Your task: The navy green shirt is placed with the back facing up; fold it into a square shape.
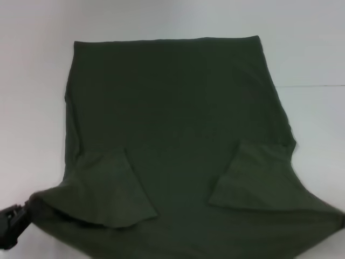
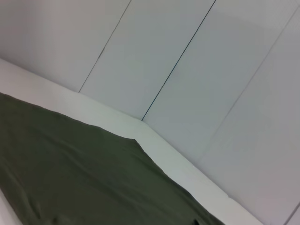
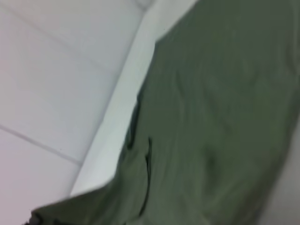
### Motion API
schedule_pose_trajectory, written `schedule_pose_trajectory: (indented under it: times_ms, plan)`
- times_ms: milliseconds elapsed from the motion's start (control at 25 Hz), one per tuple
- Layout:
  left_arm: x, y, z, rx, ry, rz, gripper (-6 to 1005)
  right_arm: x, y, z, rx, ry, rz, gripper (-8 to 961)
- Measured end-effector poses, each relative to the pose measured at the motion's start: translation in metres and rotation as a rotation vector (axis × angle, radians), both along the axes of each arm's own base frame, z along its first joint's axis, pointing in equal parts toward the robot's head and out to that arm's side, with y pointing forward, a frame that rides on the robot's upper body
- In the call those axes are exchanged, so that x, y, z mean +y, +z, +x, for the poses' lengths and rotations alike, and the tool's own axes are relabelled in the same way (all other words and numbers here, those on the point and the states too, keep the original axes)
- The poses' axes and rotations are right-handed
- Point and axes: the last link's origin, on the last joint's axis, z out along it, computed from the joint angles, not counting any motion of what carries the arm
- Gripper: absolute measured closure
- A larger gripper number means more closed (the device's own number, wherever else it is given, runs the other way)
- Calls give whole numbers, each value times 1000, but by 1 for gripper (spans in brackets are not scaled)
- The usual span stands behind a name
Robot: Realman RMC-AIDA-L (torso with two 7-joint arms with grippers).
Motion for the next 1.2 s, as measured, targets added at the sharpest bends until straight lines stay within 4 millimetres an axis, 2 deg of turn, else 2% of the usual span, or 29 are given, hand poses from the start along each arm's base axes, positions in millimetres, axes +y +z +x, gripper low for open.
schedule_pose_trajectory:
  times_ms: [120, 320, 360, 440, 480, 680, 760, 800, 1000, 1040, 1080, 1200]
  plan:
    - [27, 1, 8, 10, -23, 16, 983, 17, 8, -4, 7, -1, 67, 919]
    - [84, 4, 23, 8, -25, 55, 982, 68, 18, -20, -11, 19, 198, 919]
    - [84, 4, 23, 8, -25, 55, 982, 79, 20, -24, -18, 24, 226, 919]
    - [129, 7, 38, -6, 3, 112, 982, 105, 23, -31, -48, 13, 292, 919]
    - [138, 8, 42, -11, 14, 127, 982, 116, 25, -34, -62, 4, 323, 919]
    - [189, 10, 61, -25, 99, 216, 983, 171, 23, -52, -156, -31, 436, 918]
    - [203, 9, 68, -17, 118, 241, 983, 192, 19, -61, -207, -43, 468, 918]
    - [217, 4, 78, -12, 129, 278, 983, 202, 17, -66, -233, -47, 480, 918]
    - [236, -12, 97, 39, 143, 370, 983, 243, 1, -96, -370, -40, 519, 919]
    - [239, -15, 101, 52, 143, 381, 983, 253, -7, -109, -414, -32, 530, 919]
    - [246, -25, 109, 102, 149, 413, 982, 259, -11, -115, -442, -30, 538, 919]
    - [251, -35, 116, 151, 150, 427, 977, 265, -21, -125, -488, -19, 545, 919]
